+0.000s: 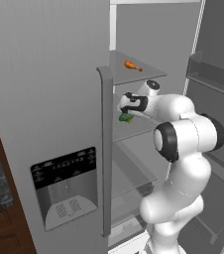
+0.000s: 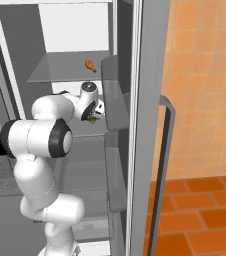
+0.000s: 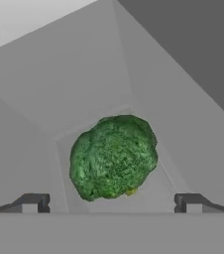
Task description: Place one broccoli and one chicken drumstick in each tupperware on the nearby counter, to pack two identical lunches.
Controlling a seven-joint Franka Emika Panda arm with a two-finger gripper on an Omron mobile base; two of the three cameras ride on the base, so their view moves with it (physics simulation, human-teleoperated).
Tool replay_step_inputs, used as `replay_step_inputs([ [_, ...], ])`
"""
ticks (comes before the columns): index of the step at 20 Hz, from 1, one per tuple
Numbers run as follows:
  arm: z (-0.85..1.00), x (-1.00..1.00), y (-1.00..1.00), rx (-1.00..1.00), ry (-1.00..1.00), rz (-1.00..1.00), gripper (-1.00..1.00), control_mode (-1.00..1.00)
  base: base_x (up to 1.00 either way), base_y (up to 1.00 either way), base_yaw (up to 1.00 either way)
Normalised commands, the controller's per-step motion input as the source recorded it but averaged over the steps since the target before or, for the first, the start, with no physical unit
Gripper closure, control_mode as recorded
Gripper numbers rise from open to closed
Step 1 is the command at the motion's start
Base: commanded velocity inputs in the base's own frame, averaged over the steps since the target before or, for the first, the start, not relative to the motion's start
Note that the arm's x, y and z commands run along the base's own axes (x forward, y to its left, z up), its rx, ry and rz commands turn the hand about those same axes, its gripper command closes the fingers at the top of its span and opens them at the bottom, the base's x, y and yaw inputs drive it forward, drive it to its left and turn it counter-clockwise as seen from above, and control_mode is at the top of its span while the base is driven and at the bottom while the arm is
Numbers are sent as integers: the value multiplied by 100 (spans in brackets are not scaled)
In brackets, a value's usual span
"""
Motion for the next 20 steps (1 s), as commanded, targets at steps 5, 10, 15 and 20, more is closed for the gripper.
replay_step_inputs([
  [5, -3, 45, 6, 0, 0, 0, -100, -100, 0, 0, 0],
  [10, -8, 6, 0, 0, 3, 0, -100, -100, 0, 0, 0],
  [15, -24, 4, 0, 0, 1, 0, -100, -100, 0, 0, 0],
  [20, -7, 17, 0, 0, 0, -1, -100, -100, 0, 0, 0],
])
